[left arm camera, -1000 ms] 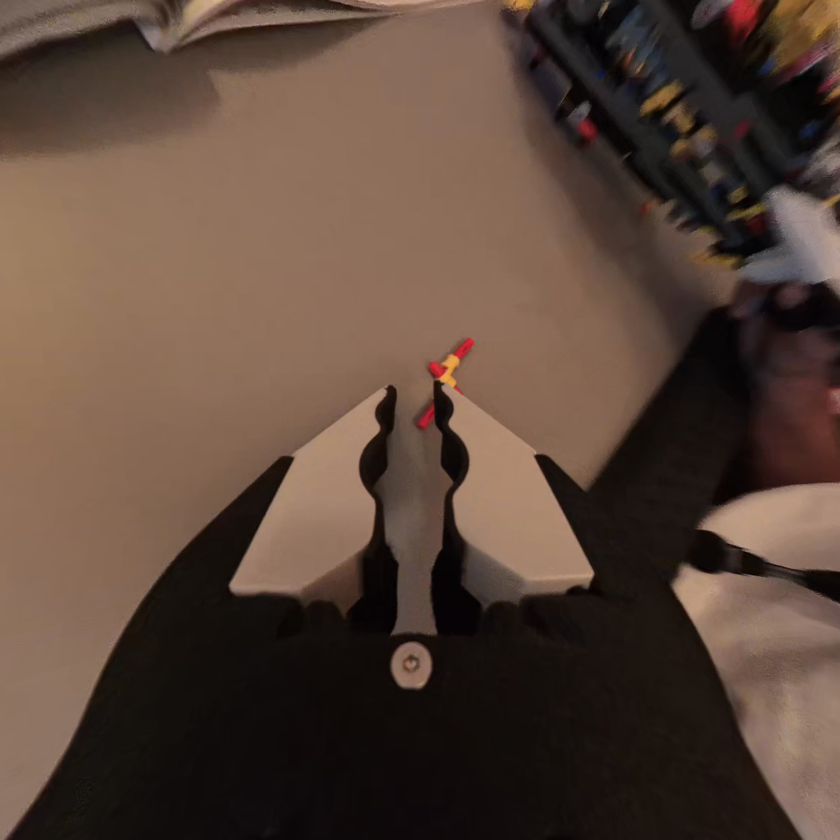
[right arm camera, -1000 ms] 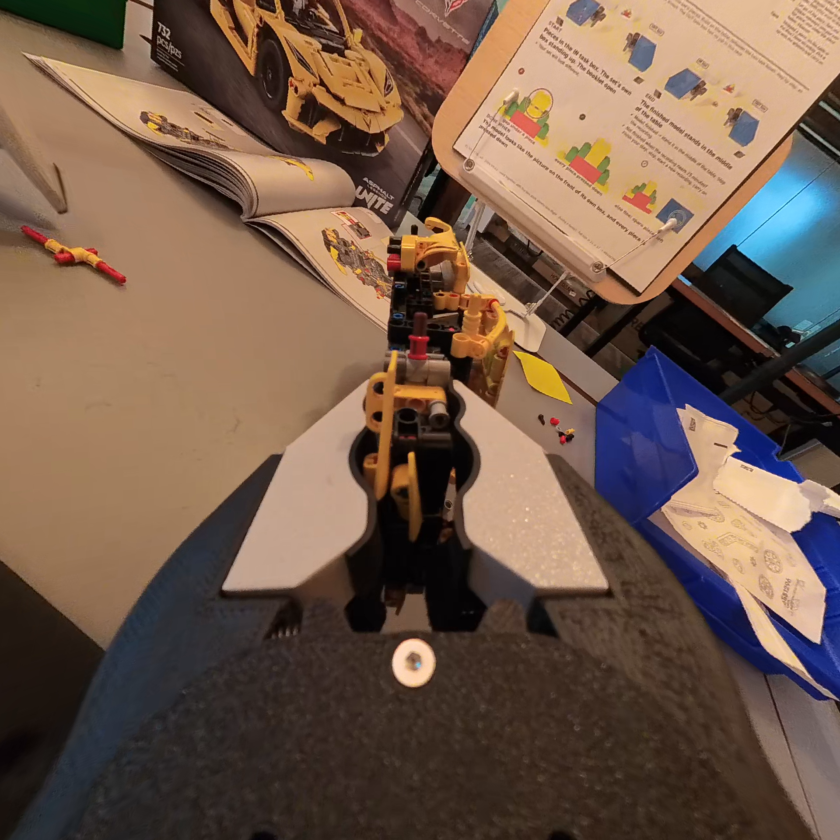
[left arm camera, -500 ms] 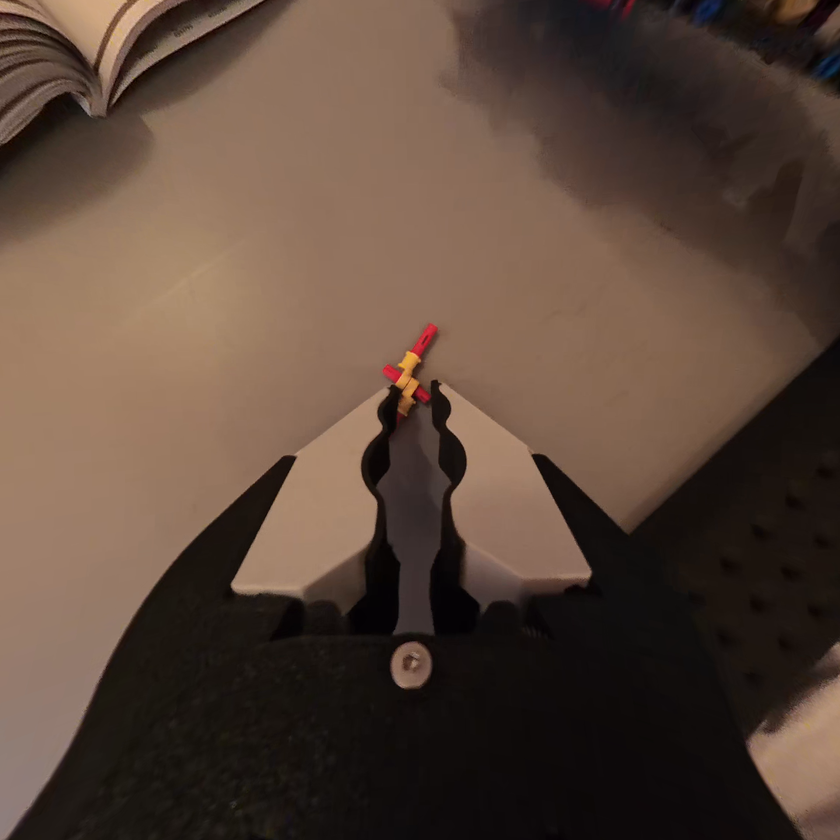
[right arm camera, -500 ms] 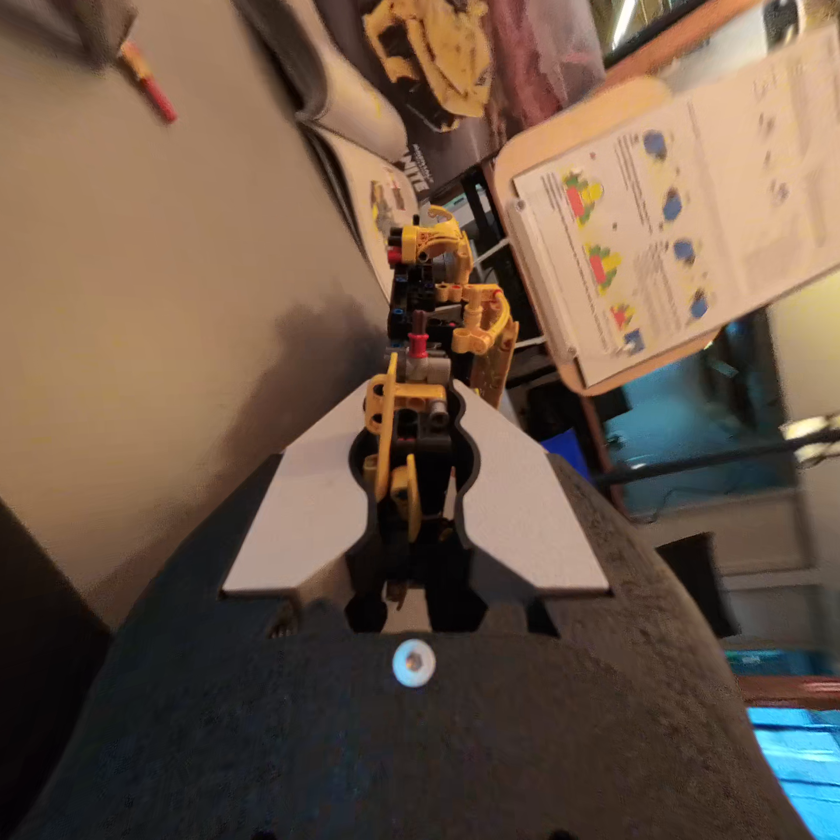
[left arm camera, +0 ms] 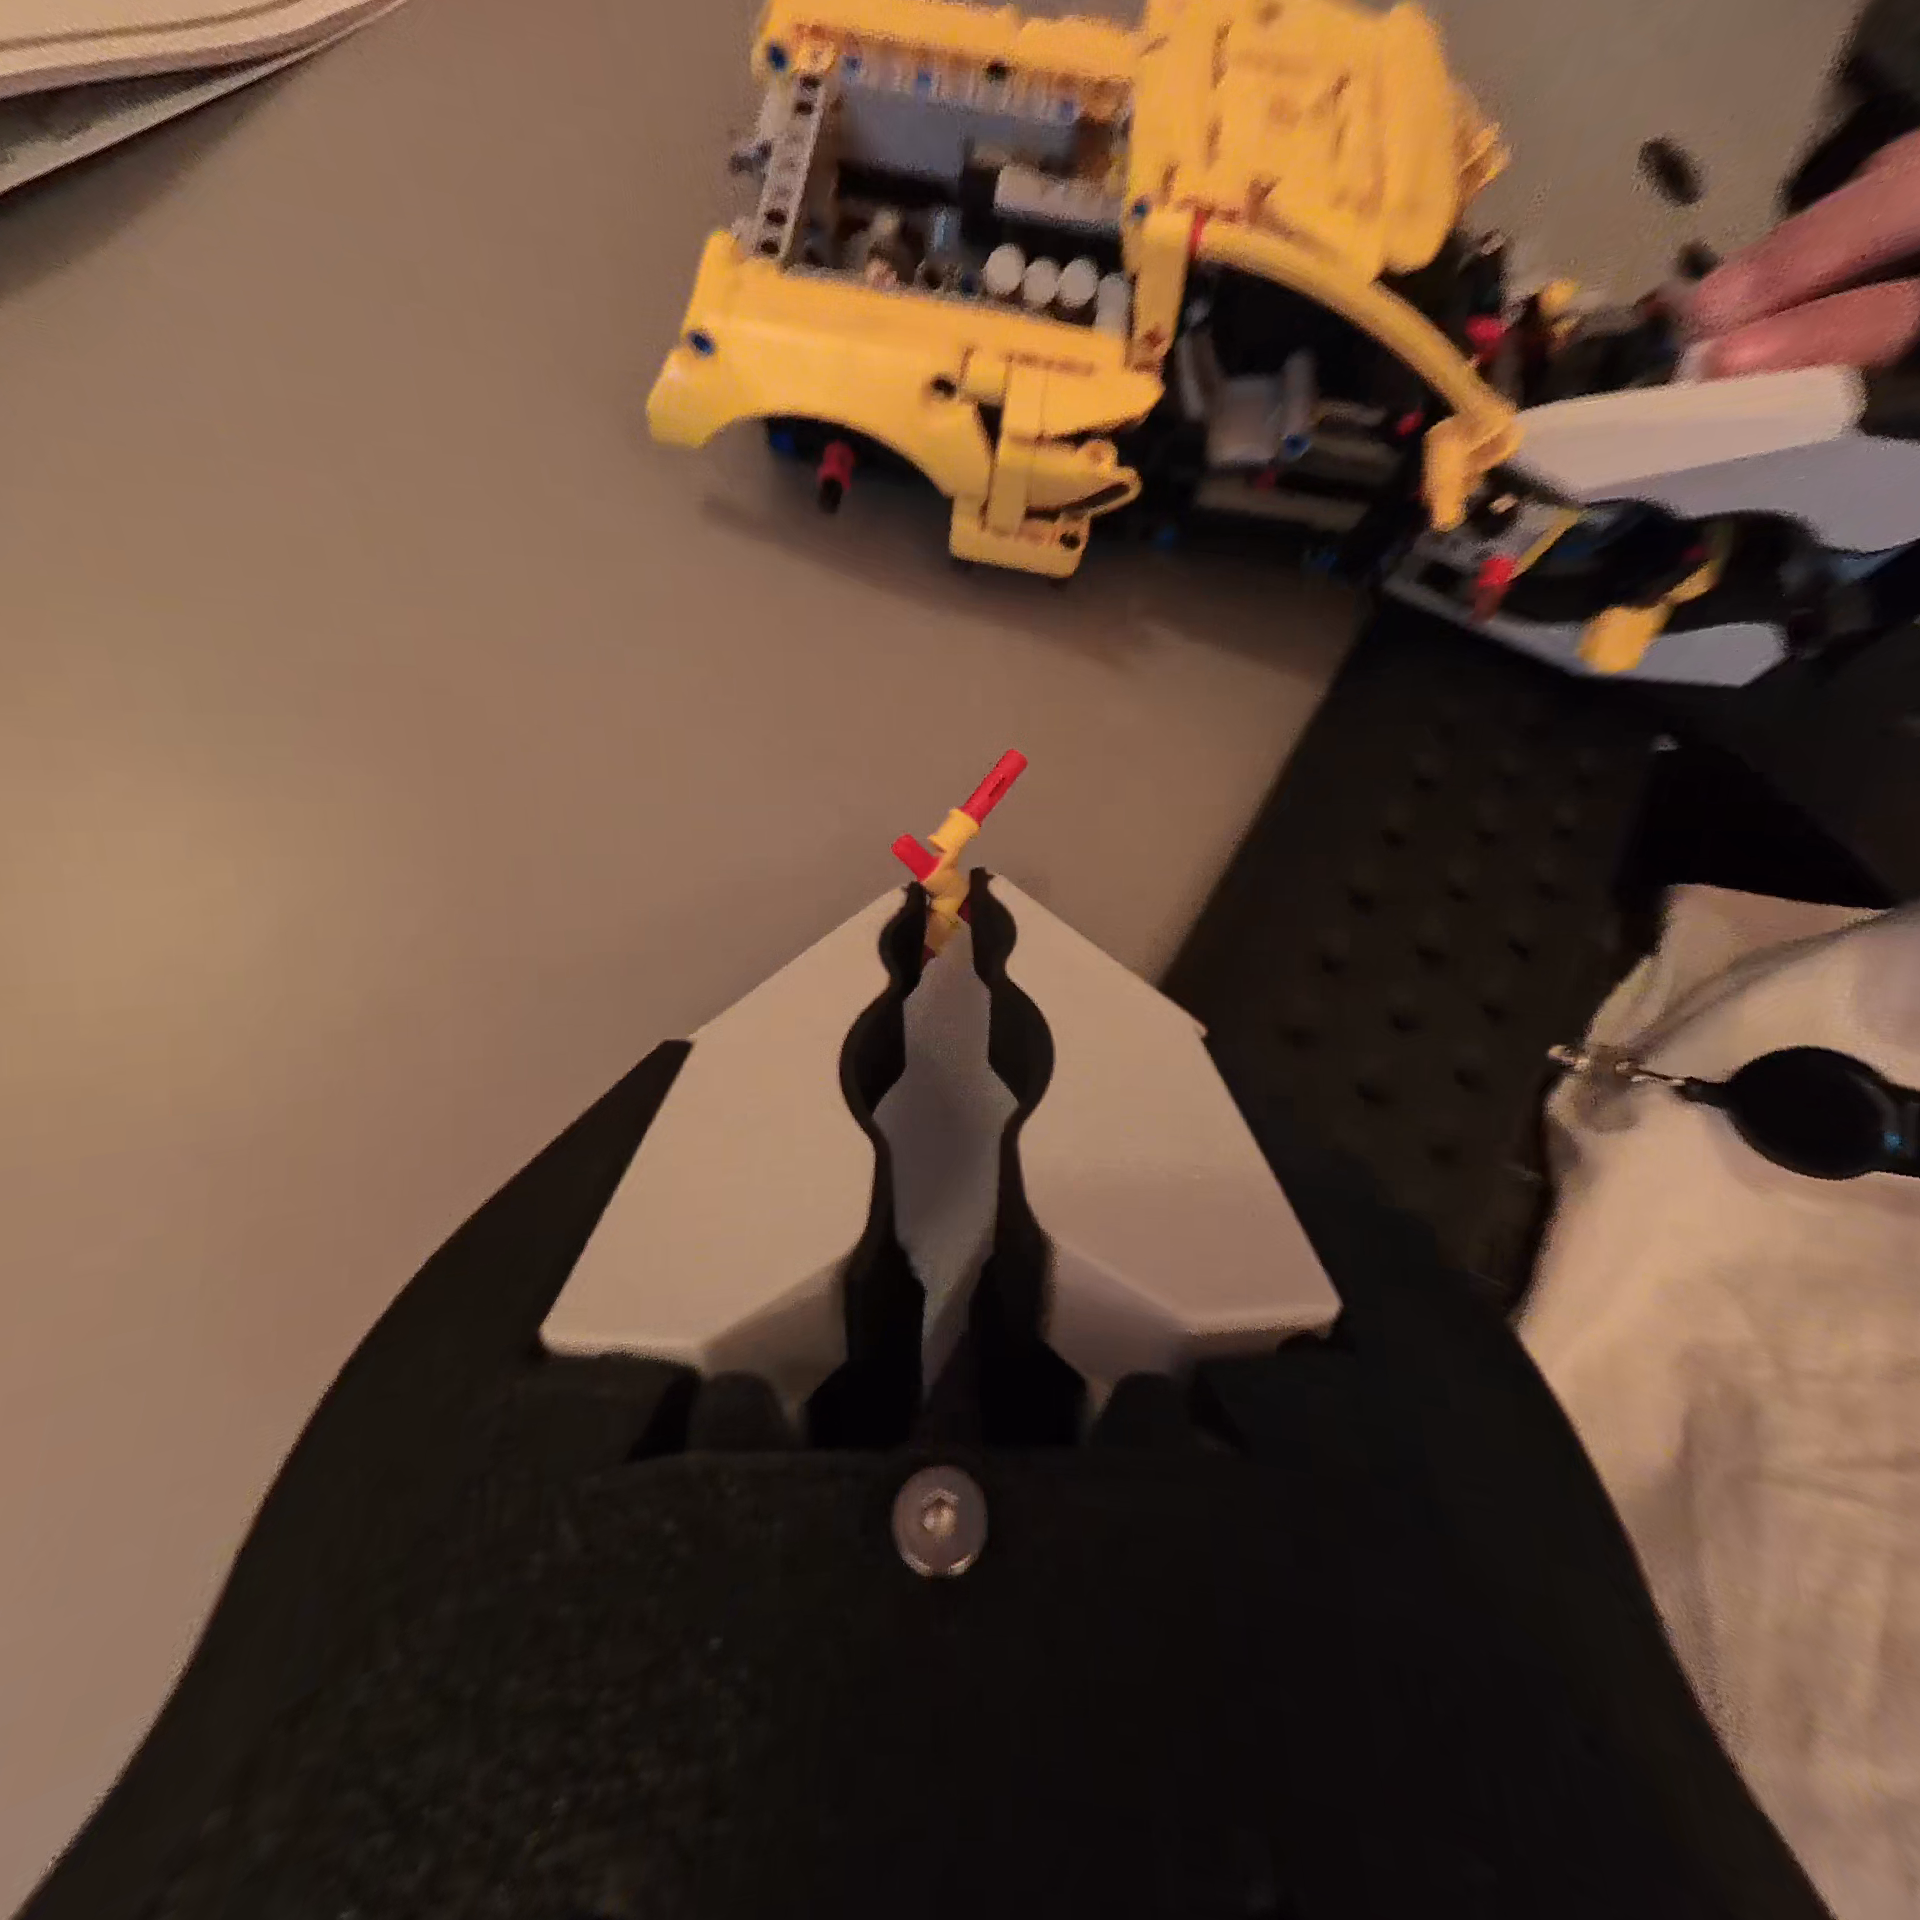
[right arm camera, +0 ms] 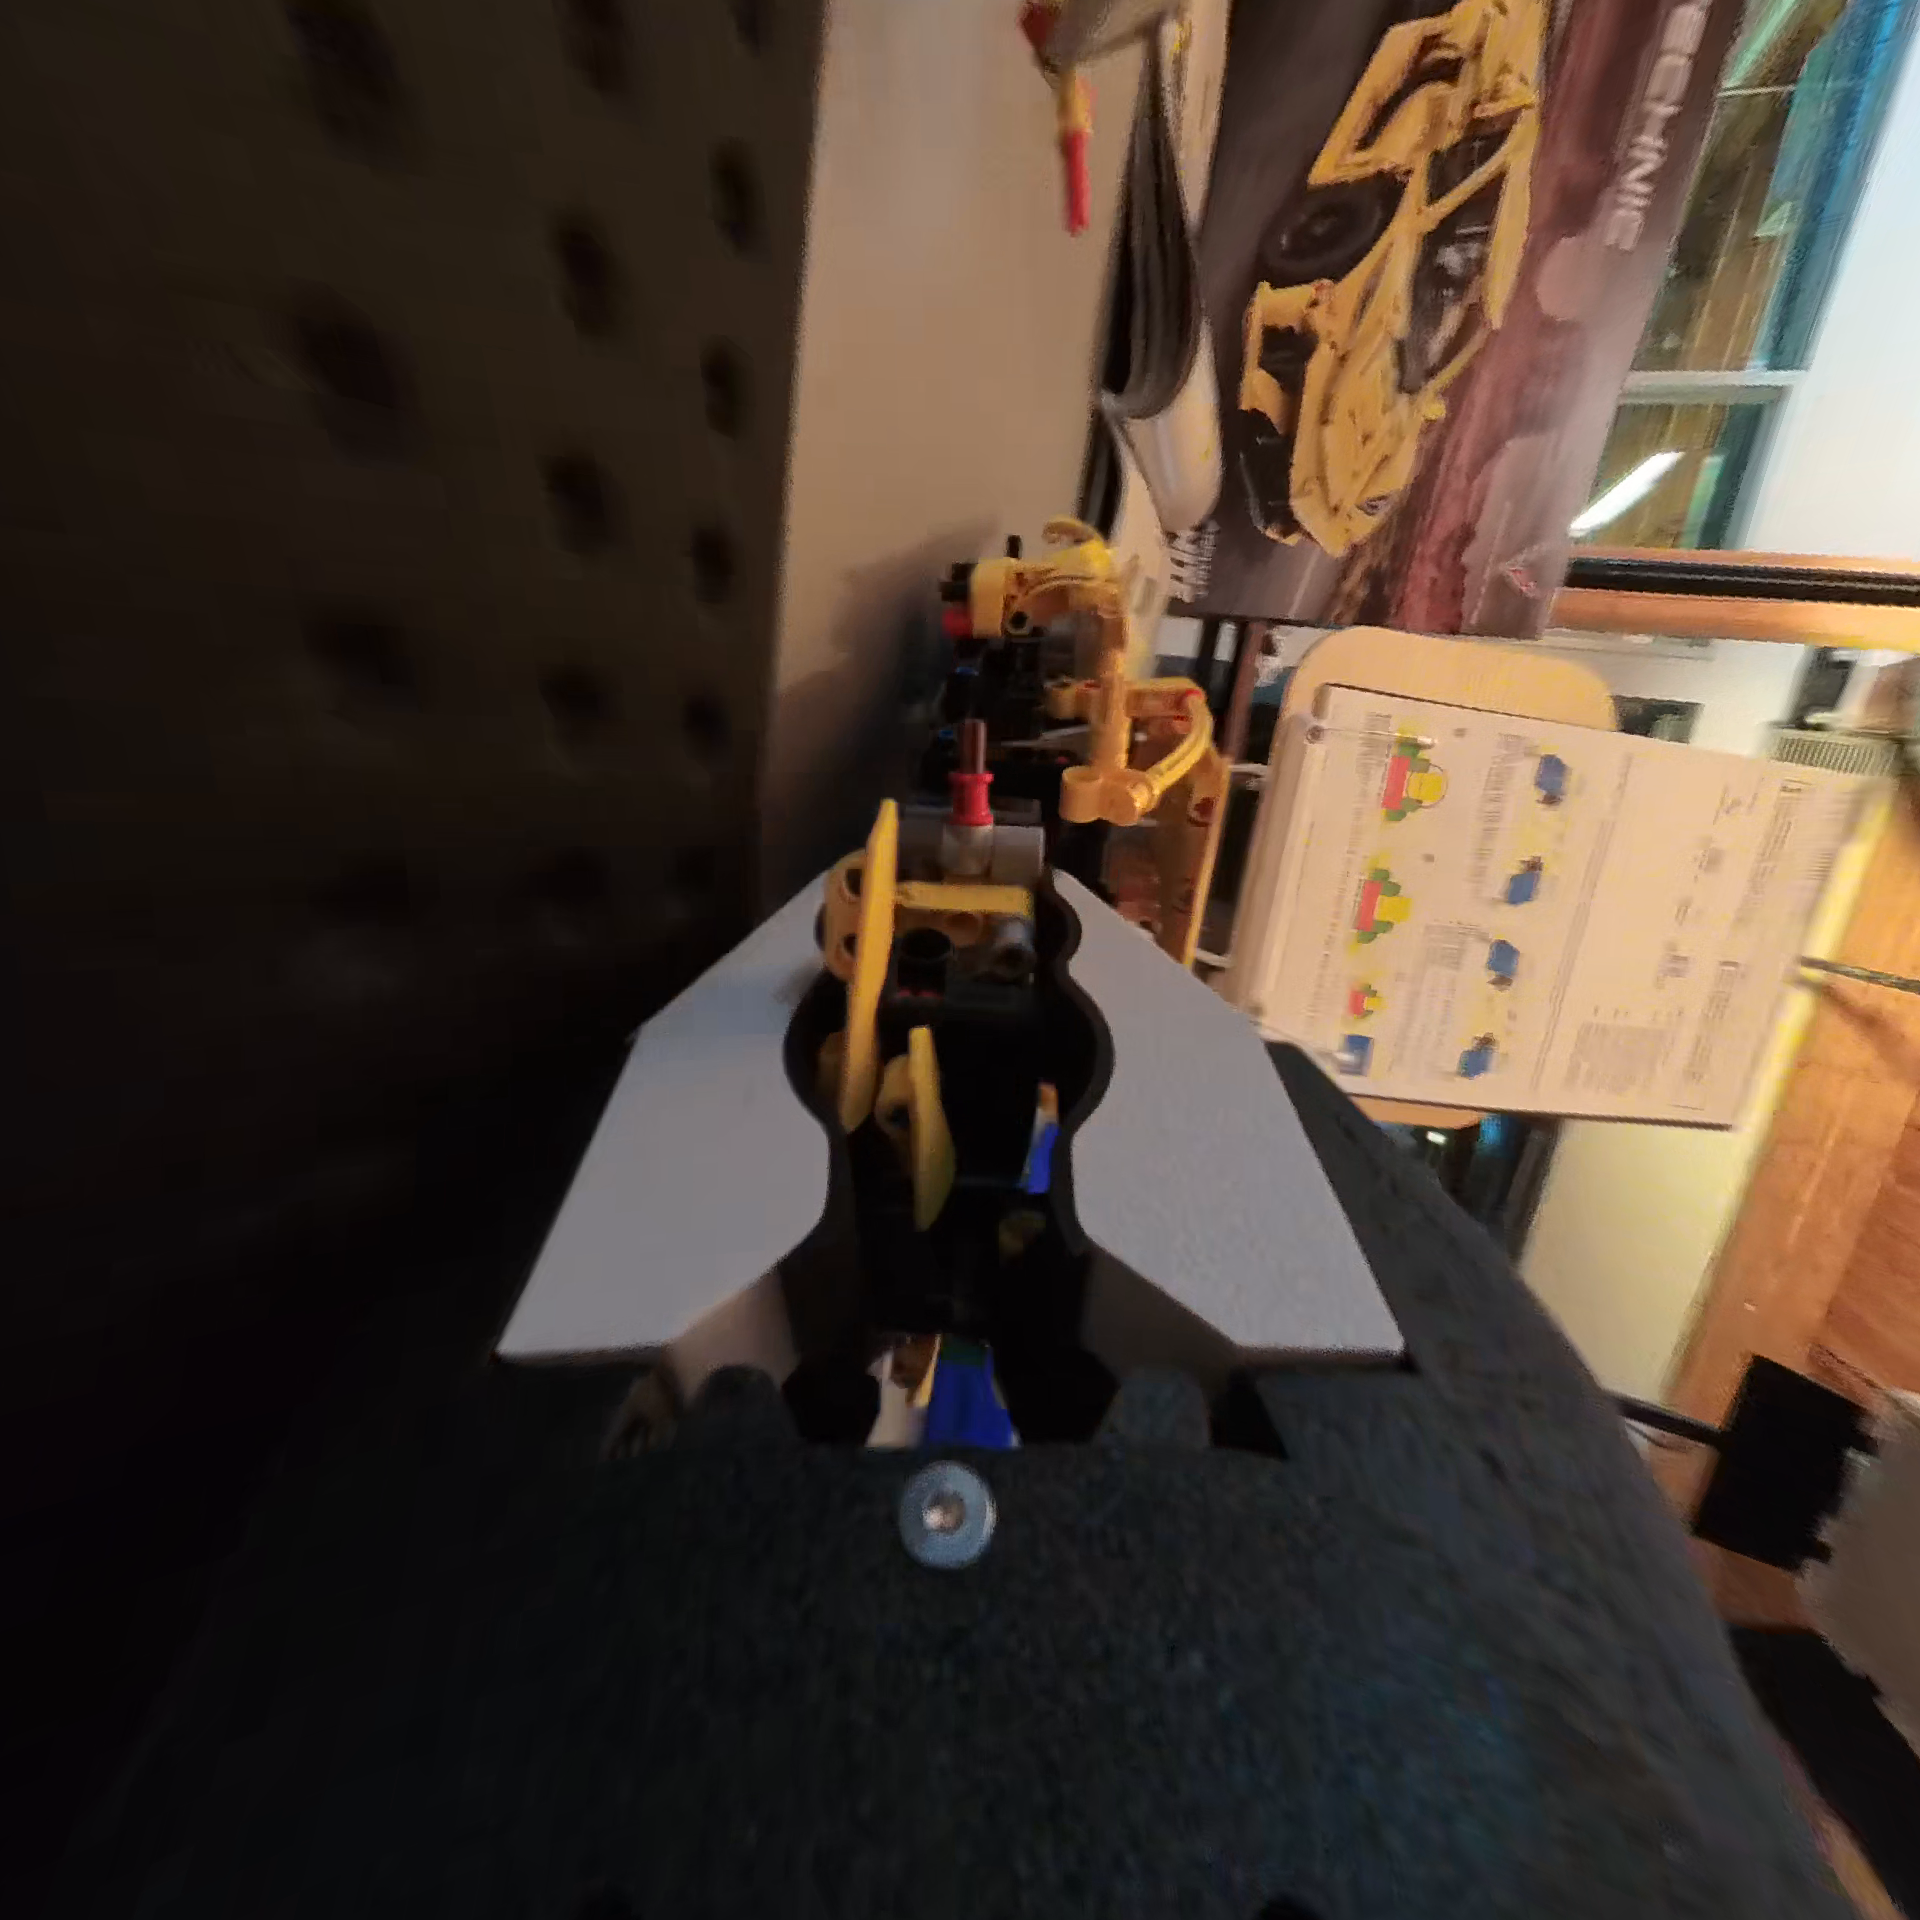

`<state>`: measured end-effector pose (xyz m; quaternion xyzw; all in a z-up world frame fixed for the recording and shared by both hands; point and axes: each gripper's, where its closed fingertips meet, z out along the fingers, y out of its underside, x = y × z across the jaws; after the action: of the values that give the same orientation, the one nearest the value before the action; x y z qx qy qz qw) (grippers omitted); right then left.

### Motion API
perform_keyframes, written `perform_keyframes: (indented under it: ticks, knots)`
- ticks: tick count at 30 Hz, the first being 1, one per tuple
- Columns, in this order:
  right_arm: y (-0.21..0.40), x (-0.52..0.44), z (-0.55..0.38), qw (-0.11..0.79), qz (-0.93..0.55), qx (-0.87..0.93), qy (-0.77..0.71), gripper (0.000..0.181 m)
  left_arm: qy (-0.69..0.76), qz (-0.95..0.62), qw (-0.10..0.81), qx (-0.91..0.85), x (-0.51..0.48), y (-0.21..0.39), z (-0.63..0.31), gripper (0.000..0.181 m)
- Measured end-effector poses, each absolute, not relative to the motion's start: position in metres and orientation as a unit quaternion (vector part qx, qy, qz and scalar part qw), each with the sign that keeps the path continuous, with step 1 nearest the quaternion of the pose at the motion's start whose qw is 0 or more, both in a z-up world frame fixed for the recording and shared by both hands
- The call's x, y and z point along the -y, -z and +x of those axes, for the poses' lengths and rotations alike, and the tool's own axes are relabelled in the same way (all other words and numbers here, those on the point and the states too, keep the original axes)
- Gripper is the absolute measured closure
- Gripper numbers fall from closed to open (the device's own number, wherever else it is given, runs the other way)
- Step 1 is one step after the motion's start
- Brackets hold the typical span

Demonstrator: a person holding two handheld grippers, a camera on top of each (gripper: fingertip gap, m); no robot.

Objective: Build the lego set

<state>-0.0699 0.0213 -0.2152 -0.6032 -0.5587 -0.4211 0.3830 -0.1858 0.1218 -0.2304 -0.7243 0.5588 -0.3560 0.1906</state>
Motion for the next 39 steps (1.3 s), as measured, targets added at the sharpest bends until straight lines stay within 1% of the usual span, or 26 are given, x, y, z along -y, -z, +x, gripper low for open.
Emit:
perform_keyframes:
  ticks: [3,6,10,15,17,19,20,21,24,25,28,29,31,32,33,35,36,37,38,39]
  knots:
    - [0.219,-0.011,-0.073,0.371,-0.612,0.570,0.403,0.145,0.402,-0.699,0.192,-0.560,-0.106,0.220,-0.179,0.174]
    - [0.220,-0.006,-0.073,0.360,-0.621,0.579,0.387,0.142,0.421,-0.667,0.211,-0.576,-0.094,0.211,-0.173,0.173]
    - [0.215,-0.005,-0.072,0.356,-0.594,0.588,0.417,0.134,0.412,-0.647,0.255,-0.588,-0.095,0.199,-0.171,0.174]
    - [0.210,-0.002,-0.077,0.351,-0.542,0.615,0.452,0.123,0.451,-0.628,0.274,-0.572,-0.093,0.178,-0.168,0.174]
    - [0.208,0.003,-0.082,0.350,-0.538,0.634,0.430,0.119,0.458,-0.624,0.271,-0.572,-0.091,0.176,-0.167,0.174]
    - [0.204,0.004,-0.079,0.346,-0.618,0.613,0.352,0.103,0.459,-0.624,0.271,-0.571,-0.090,0.176,-0.165,0.174]
    - [0.201,0.003,-0.078,0.346,-0.656,0.597,0.305,0.090,0.459,-0.624,0.268,-0.572,-0.089,0.176,-0.165,0.174]
    - [0.201,0.004,-0.077,0.343,-0.685,0.585,0.267,0.085,0.459,-0.625,0.266,-0.573,-0.088,0.177,-0.164,0.173]
    - [0.215,0.018,-0.077,0.323,-0.730,0.579,0.166,0.093,0.464,-0.623,0.264,-0.572,-0.086,0.178,-0.164,0.174]
    - [0.218,0.024,-0.078,0.317,-0.738,0.579,0.138,0.099,0.468,-0.620,0.265,-0.572,-0.085,0.177,-0.163,0.174]
    - [0.214,0.038,-0.077,0.313,-0.770,0.551,0.074,0.095,0.480,-0.601,0.281,-0.574,-0.081,0.169,-0.162,0.174]
    - [0.210,0.040,-0.078,0.315,-0.783,0.534,0.050,0.096,0.487,-0.591,0.290,-0.575,-0.079,0.165,-0.161,0.174]
    - [0.188,0.033,-0.086,0.351,-0.807,0.476,-0.008,0.107,0.500,-0.563,0.315,-0.578,-0.073,0.155,-0.159,0.174]
    - [0.172,0.025,-0.097,0.374,-0.820,0.429,-0.064,0.115,0.503,-0.549,0.327,-0.581,-0.070,0.150,-0.157,0.174]
    - [0.157,0.013,-0.105,0.398,-0.832,0.366,-0.125,0.120,0.503,-0.539,0.337,-0.586,-0.067,0.147,-0.156,0.174]
    - [0.137,-0.013,-0.120,0.423,-0.836,0.241,-0.252,0.120,0.496,-0.524,0.356,-0.595,-0.064,0.141,-0.154,0.174]
    - [0.129,-0.021,-0.130,0.425,-0.819,0.204,-0.326,0.119,0.492,-0.517,0.363,-0.599,-0.063,0.138,-0.154,0.174]
    - [0.120,-0.024,-0.142,0.423,-0.791,0.186,-0.401,0.126,0.486,-0.512,0.368,-0.605,-0.061,0.136,-0.154,0.174]
    - [0.117,-0.030,-0.148,0.409,-0.778,0.165,-0.446,0.137,0.481,-0.508,0.373,-0.609,-0.059,0.135,-0.155,0.174]
    - [0.118,-0.036,-0.153,0.391,-0.774,0.148,-0.476,0.138,0.475,-0.505,0.378,-0.613,-0.058,0.134,-0.155,0.174]
